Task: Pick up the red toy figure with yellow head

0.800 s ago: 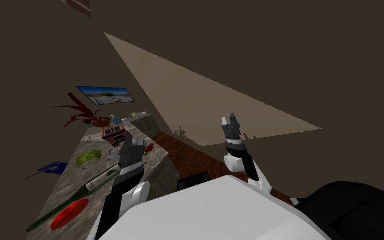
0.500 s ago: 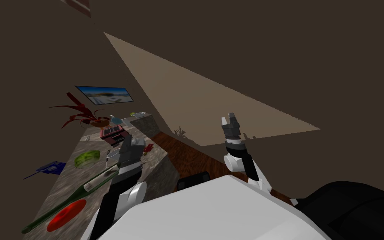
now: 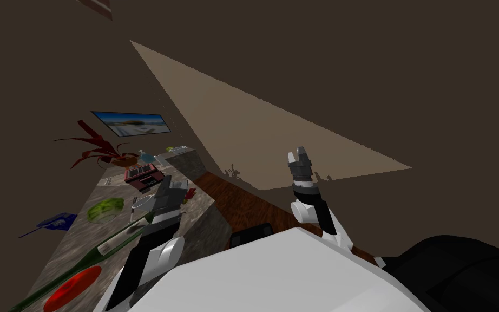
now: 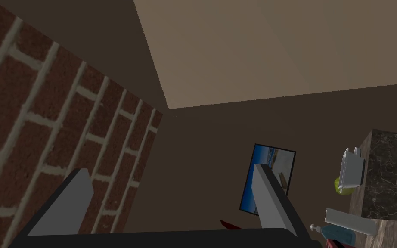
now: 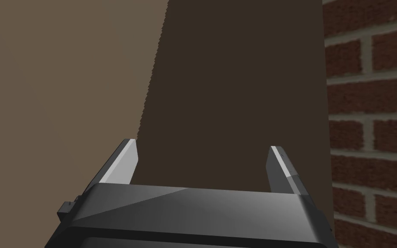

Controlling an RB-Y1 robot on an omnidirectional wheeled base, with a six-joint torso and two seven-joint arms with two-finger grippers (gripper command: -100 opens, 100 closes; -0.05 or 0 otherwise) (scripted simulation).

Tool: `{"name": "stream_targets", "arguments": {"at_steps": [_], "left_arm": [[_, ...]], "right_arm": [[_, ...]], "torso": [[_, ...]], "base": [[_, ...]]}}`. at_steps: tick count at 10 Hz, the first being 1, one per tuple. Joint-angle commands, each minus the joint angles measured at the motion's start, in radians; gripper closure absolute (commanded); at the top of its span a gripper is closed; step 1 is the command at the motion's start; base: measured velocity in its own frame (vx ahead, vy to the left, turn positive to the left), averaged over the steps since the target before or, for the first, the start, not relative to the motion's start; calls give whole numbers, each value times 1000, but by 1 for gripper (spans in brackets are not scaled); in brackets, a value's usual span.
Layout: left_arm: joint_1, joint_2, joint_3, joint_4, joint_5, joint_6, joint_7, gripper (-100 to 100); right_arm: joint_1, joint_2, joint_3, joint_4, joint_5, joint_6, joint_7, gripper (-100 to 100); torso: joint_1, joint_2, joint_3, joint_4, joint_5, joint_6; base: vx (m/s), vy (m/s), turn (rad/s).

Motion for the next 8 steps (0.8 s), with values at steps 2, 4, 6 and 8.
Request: {"name": "stream_targets", "arguments": {"at_steps": [2,4,6,8], "left_arm": [[-21,64,25,48,62,39,63,-100],[-39,121,44,87,121,81,119,-100],[-57,182,61,129,184,132,178,-100],[-66,215,69,151,228,162,225,-100]], "right_arm": [[0,0,0,0,0,0,0,0],[0,0,0,0,0,0,0,0],[0,0,0,0,0,0,0,0],[0,0,0,0,0,0,0,0]], "torso": [[0,0,0,0,0,0],[1,0,0,0,0,0],[2,1,0,0,0,0],[3,1,1,0,1,0]], "base": [[10,-39,-47],[3,-21,-71],[2,-4,-98],[-2,9,-45]]}}
